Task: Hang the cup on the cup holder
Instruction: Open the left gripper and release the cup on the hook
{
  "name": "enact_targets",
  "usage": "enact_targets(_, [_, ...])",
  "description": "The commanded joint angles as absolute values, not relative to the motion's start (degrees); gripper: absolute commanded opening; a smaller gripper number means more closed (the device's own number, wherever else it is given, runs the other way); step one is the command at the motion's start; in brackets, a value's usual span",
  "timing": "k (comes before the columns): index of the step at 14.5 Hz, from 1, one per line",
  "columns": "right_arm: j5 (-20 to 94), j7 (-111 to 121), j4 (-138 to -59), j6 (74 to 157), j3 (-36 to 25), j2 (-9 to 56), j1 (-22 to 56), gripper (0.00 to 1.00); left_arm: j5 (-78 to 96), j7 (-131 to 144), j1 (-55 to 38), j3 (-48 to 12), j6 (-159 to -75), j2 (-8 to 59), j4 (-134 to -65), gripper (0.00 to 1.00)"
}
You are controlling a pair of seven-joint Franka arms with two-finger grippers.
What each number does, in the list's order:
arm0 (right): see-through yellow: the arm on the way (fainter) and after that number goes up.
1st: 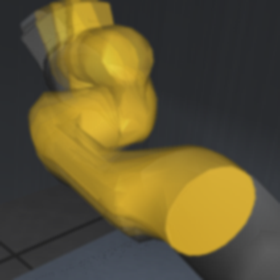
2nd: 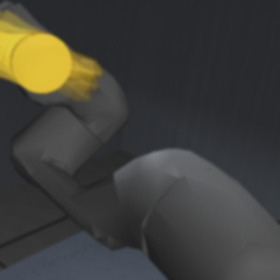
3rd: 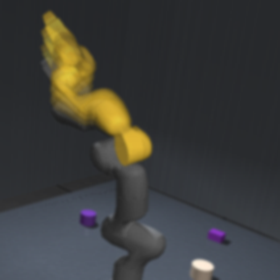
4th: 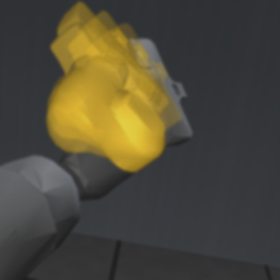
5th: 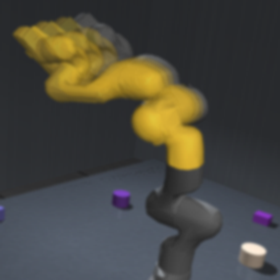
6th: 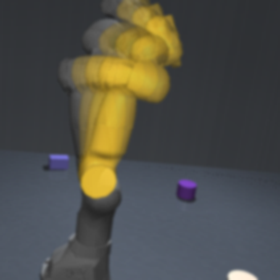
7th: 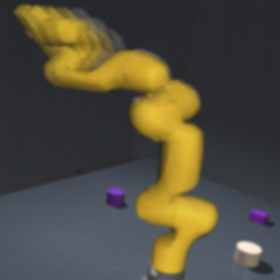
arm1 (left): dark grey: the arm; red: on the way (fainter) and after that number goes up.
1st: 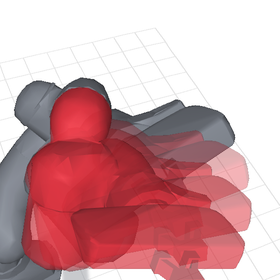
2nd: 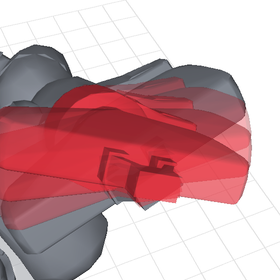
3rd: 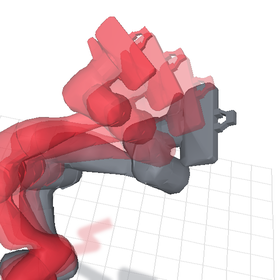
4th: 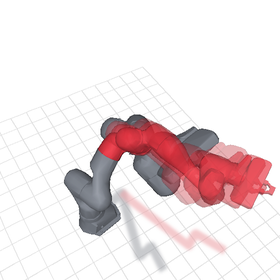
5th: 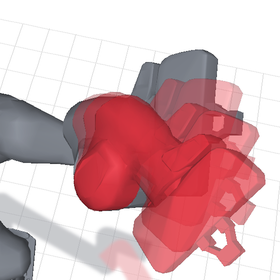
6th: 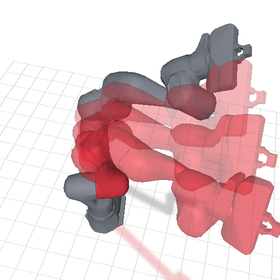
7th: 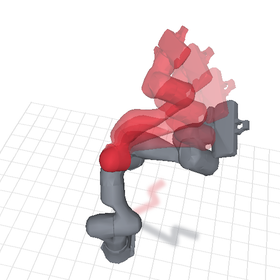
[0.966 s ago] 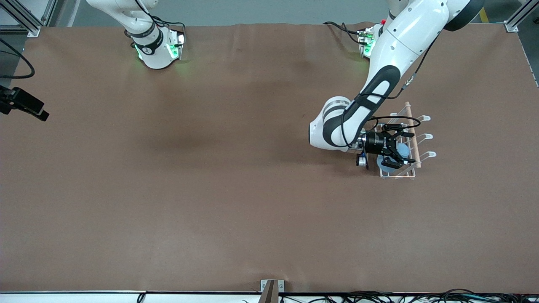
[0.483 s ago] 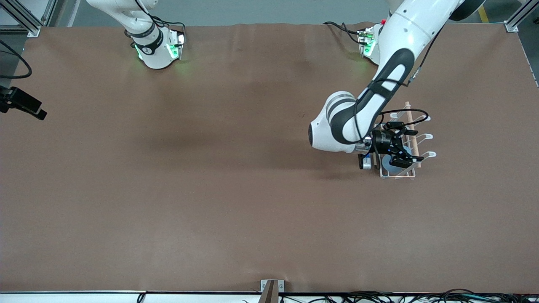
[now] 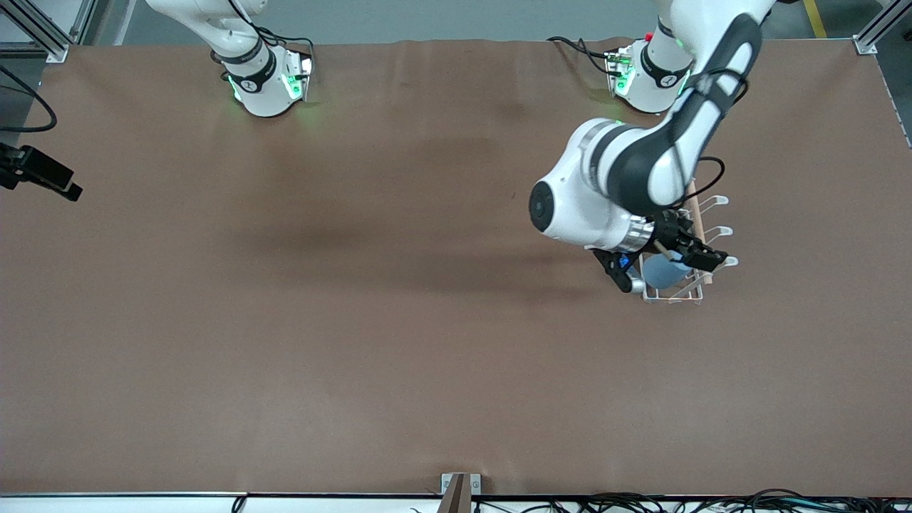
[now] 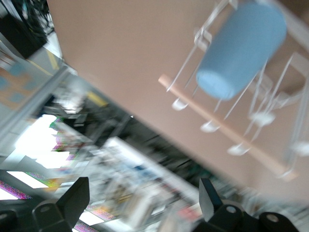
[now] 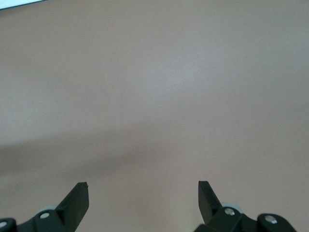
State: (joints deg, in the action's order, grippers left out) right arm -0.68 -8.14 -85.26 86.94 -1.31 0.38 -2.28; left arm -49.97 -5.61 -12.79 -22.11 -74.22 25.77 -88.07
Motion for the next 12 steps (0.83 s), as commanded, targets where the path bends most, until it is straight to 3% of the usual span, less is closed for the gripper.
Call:
enact_targets(1, [0.1,-7.6,-85.3,86.5,-1.5,0.2,-2.2,1.00,-40.1,-1.0,-9.8,-19.5,-81.2,19.5,-87.6,1.00])
enact_targets(8, [0.0,-7.6,-85.3,87.2,-1.6,0.3,-2.0,1.00,-17.9,-0.2,0.8,-18.9,-92.5,8.9,-89.2,1.00])
enact_targets(12, [-0.8,-7.6,-85.1,87.2,-1.6,0.3,-1.8,1.00,-7.1,0.3,-0.2,-11.4,-95.1,3.4,-89.6,1.00])
